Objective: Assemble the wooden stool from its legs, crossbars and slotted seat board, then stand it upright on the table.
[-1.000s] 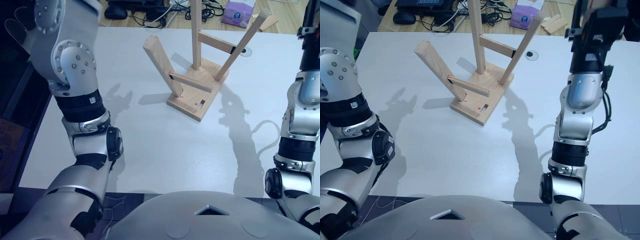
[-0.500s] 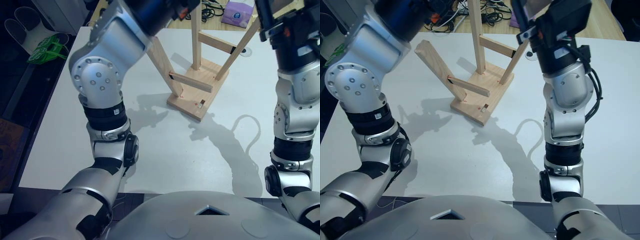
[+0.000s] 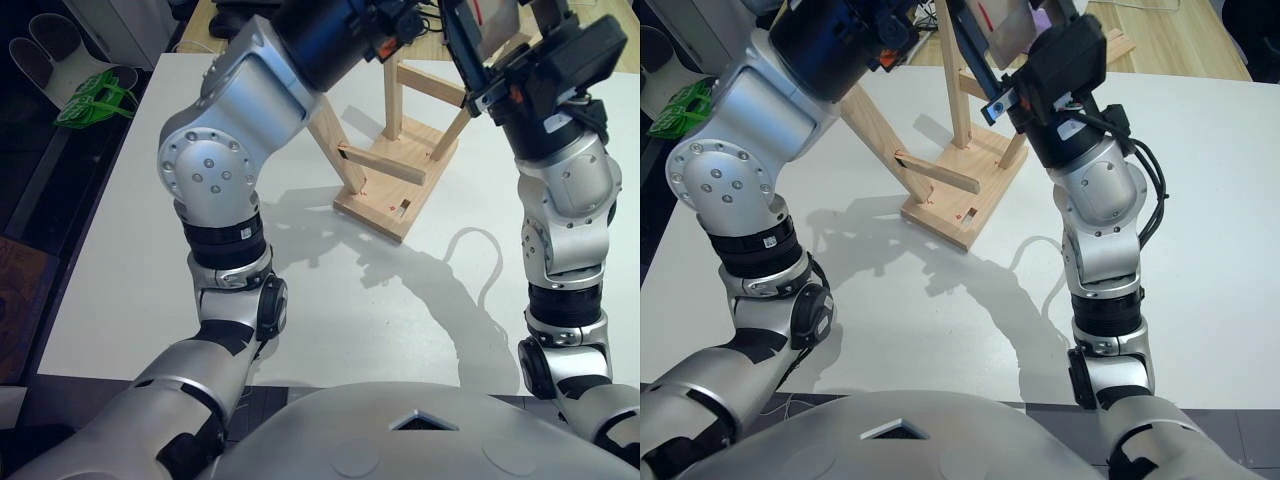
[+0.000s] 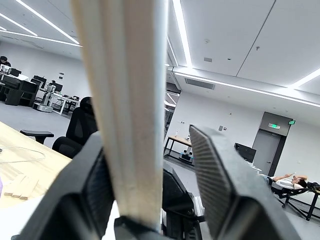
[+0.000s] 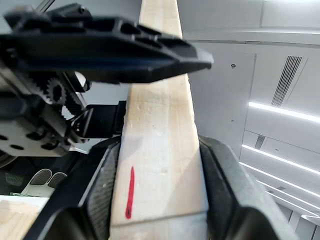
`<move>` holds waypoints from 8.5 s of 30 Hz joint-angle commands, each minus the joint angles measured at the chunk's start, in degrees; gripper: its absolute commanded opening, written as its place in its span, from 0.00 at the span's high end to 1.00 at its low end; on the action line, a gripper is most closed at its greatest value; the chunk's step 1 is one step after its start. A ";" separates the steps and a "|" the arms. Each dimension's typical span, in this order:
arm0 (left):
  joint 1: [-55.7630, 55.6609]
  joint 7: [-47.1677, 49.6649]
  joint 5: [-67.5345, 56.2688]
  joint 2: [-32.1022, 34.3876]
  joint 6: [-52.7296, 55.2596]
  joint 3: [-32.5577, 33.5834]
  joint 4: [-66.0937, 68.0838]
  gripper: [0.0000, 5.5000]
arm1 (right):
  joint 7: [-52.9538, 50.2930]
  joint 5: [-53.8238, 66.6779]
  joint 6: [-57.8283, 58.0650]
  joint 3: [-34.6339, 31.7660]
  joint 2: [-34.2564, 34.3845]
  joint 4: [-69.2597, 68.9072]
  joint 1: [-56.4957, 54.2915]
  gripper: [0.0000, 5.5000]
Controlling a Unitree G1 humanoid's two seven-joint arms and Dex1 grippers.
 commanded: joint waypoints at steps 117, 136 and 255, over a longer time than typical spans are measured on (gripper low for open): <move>28.36 -2.43 61.11 4.68 -37.26 -14.69 35.91 0.59 | -2.04 60.05 45.87 -35.72 -18.82 -6.00 -4.97 0.81; 36.64 -7.78 61.12 -0.83 -22.84 -25.24 20.35 0.59 | -3.61 47.80 39.28 -36.34 -8.72 3.70 16.11 0.81; 35.78 -5.71 62.10 -2.58 -23.11 -26.66 21.36 0.59 | 0.38 22.38 42.72 -8.31 -16.52 11.42 20.00 0.80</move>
